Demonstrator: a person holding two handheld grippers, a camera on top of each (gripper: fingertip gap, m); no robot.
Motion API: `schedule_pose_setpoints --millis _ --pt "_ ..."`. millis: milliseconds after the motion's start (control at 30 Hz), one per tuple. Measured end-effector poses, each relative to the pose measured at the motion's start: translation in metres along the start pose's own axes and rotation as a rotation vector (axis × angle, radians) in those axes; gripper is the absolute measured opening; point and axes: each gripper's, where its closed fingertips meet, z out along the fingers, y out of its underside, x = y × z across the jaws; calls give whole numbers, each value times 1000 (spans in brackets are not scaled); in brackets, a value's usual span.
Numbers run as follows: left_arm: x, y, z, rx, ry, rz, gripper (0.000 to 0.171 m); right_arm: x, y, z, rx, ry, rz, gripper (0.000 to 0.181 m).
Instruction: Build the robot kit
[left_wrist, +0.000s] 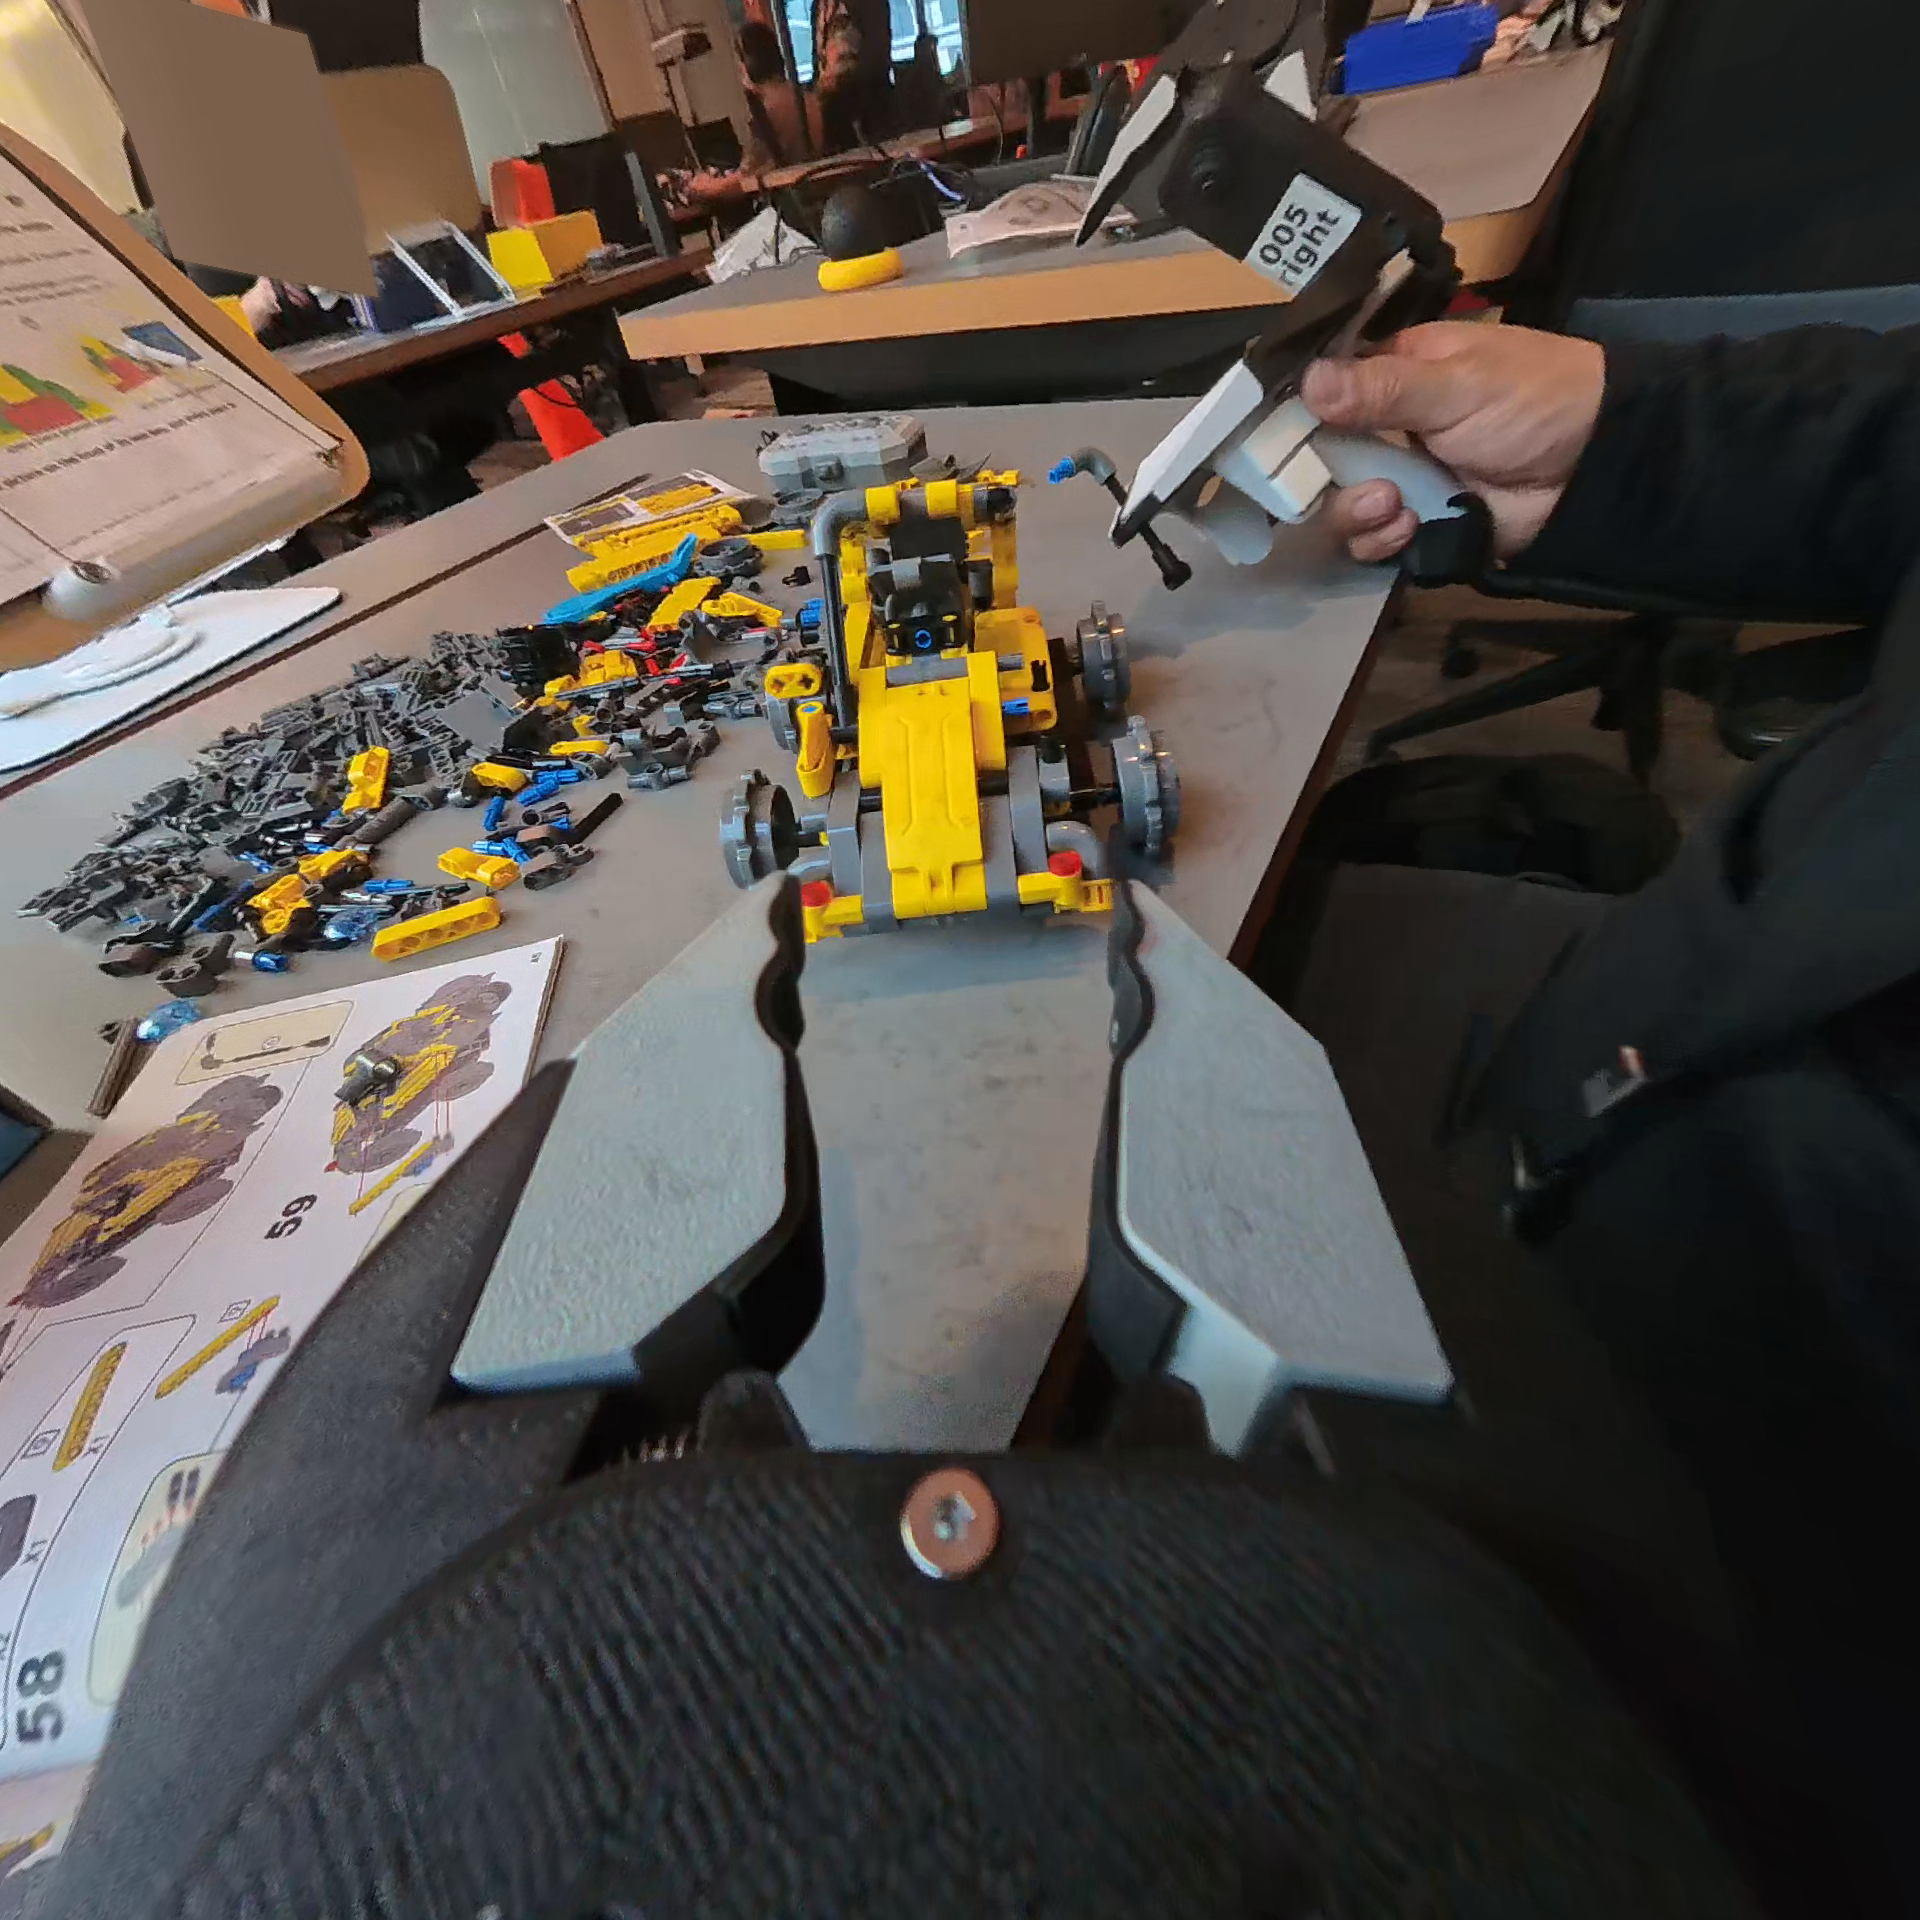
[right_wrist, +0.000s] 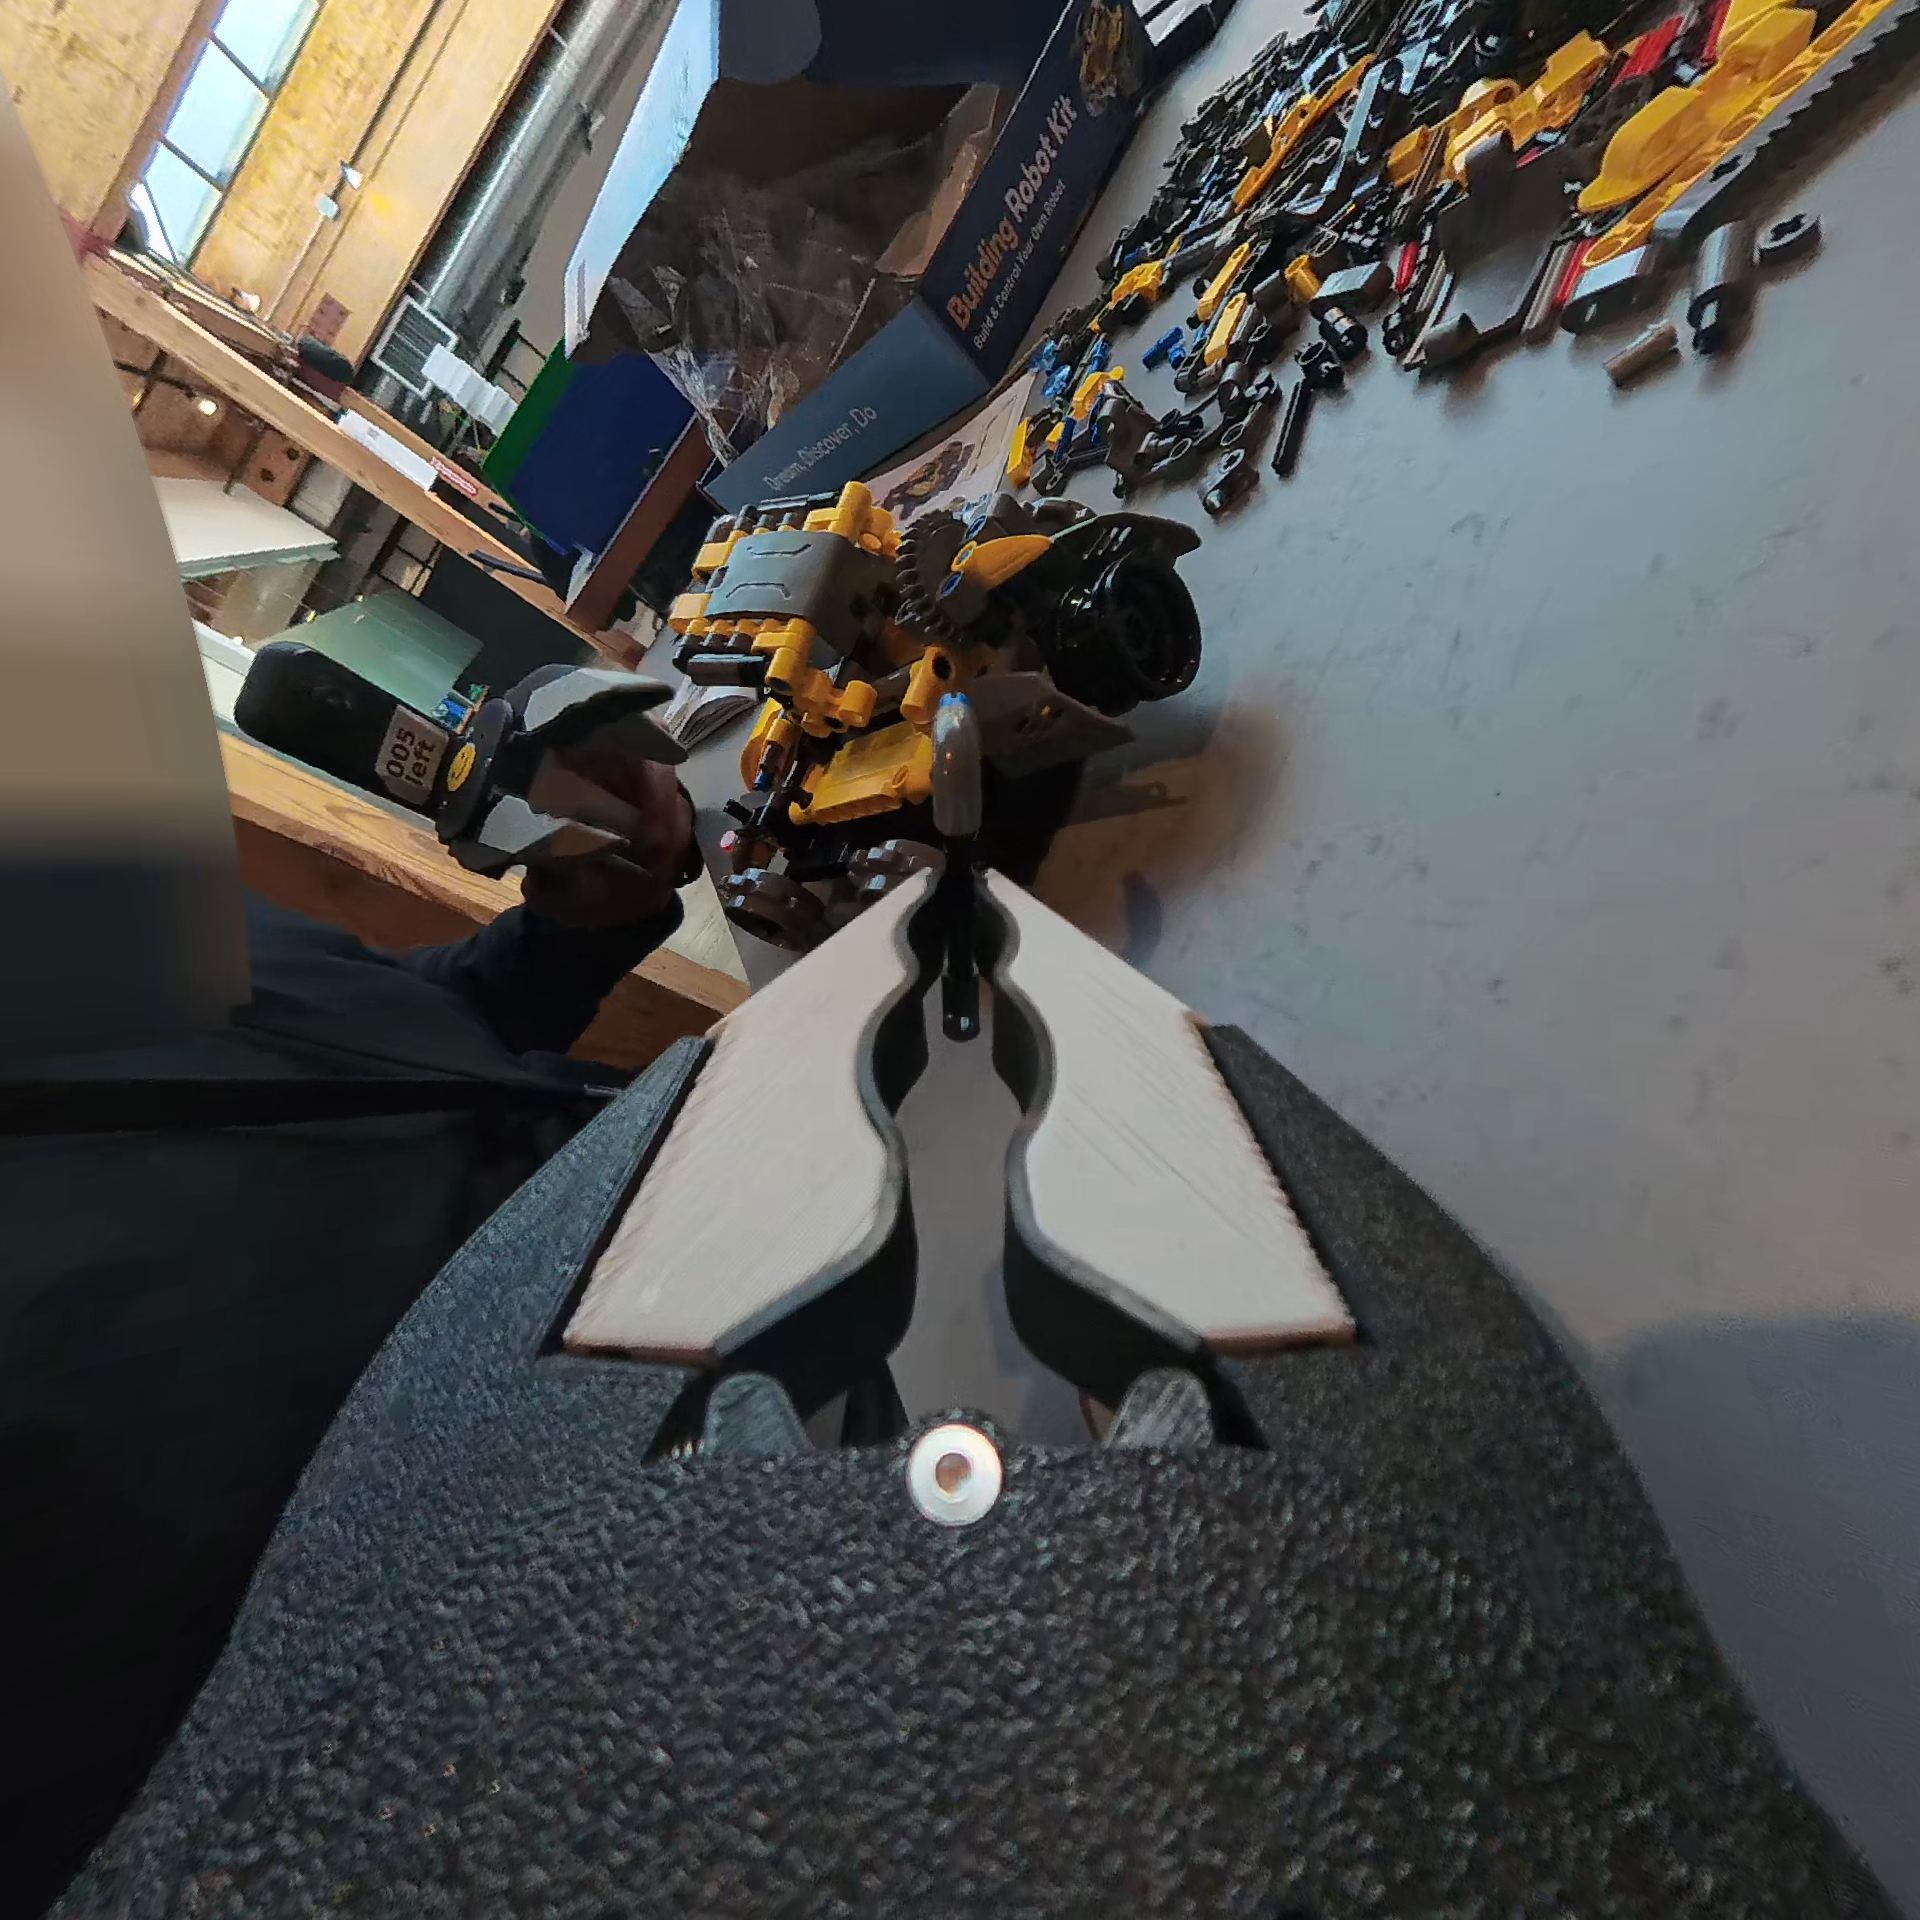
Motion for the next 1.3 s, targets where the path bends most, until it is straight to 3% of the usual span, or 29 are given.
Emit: schedule_pose_setpoints --millis 133,233,367,500,633,833,1300 --pt "1 -7 -5 74 -49 70 39 -12 -2 1 10 -63 -27 3" --pt "11 -9 -4 107 -71 174 32 -56 -26 1 178 -276 -36 4" --pt "22 -5 8 34 -63 221 34 -102 -50 12 339 -380 -147 4" --pt "30 -12 23 -39 -39 122 44 -140 -50 40 389 -376 -206 4" --pt "44 -37 28 -1 -46 51 42 -148 -40 65 393 -202 -238 4" --pt "61 -54 34 23 -81 70 35 -165 -25 77 425 -221 -137 4" --pt "52 -69 36 21 -186 92 25 -166 -13 75 477 -274 17 4"
